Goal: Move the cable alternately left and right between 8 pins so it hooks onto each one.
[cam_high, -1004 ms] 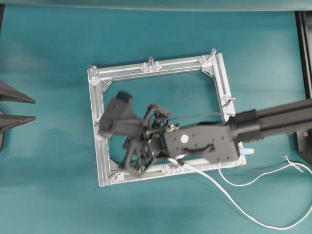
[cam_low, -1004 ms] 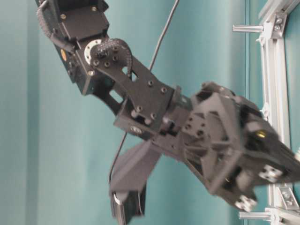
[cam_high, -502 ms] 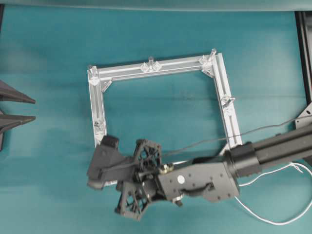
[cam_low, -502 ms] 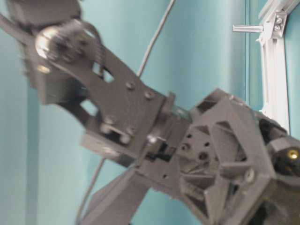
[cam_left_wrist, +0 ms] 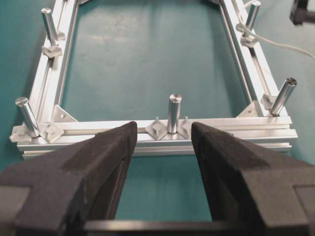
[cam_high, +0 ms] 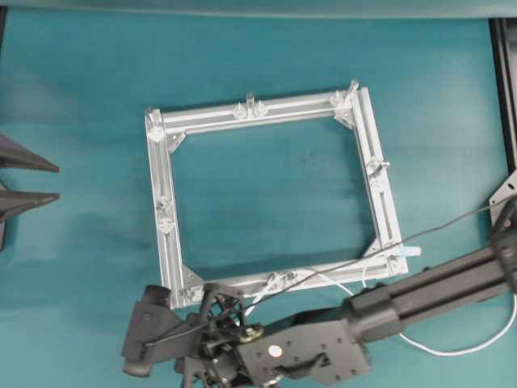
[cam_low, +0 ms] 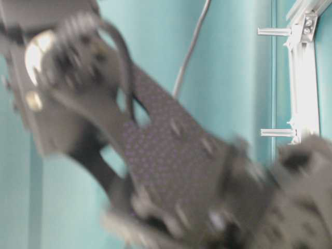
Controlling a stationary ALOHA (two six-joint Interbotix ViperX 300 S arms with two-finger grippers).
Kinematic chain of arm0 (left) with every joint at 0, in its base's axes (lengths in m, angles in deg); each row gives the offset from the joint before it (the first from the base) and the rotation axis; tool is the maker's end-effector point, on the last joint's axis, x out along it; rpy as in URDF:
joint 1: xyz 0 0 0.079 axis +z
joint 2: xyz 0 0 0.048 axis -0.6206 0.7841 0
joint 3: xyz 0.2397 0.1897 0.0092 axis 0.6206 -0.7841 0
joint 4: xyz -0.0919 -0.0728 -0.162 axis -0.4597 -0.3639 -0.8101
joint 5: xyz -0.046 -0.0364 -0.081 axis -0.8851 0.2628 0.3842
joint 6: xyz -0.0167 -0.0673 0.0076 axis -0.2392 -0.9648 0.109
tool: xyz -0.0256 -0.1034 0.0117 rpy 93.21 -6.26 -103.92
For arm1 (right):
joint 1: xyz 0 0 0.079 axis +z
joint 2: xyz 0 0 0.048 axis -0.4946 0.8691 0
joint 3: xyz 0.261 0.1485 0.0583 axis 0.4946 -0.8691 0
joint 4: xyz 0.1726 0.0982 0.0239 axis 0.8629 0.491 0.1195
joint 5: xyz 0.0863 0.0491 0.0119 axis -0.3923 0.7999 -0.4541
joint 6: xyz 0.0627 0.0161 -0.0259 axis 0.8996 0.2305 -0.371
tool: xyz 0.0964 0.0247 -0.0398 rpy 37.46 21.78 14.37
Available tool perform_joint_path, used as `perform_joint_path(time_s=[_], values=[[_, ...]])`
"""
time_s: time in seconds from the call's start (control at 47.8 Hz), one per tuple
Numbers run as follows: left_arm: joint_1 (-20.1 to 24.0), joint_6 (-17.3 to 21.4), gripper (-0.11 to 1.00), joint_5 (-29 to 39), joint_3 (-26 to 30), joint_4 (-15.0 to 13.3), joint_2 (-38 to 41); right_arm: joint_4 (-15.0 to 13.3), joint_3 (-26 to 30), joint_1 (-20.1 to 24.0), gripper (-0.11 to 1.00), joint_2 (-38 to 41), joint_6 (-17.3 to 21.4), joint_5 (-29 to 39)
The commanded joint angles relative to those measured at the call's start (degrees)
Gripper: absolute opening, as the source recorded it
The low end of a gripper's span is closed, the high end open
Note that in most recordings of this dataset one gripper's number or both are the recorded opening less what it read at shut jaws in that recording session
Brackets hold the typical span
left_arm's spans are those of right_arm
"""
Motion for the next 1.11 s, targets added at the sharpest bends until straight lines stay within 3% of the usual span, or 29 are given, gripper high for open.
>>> perform_joint_path(time_s=[0.0, 0.398, 0.732, 1.088], values=[[0.0, 0.0, 0.56, -0.5, 0.6, 0.2, 0.4, 0.1, 4.4, 0.2, 0.16, 0.5, -0.4, 0.4], [0.0, 0.0, 0.56, -0.5, 0.6, 0.2, 0.4, 0.1, 14.0, -0.1, 0.16, 6.4, -3.7, 4.3], [0.0, 0.0, 0.56, -0.5, 0.6, 0.2, 0.4, 0.0, 22.4, -5.1, 0.16, 9.6, -3.4, 6.8], [0.0, 0.0, 0.56, -0.5, 0.6, 0.2, 0.4, -0.7, 23.1, -9.3, 0.16, 9.9, -1.5, 7.6]])
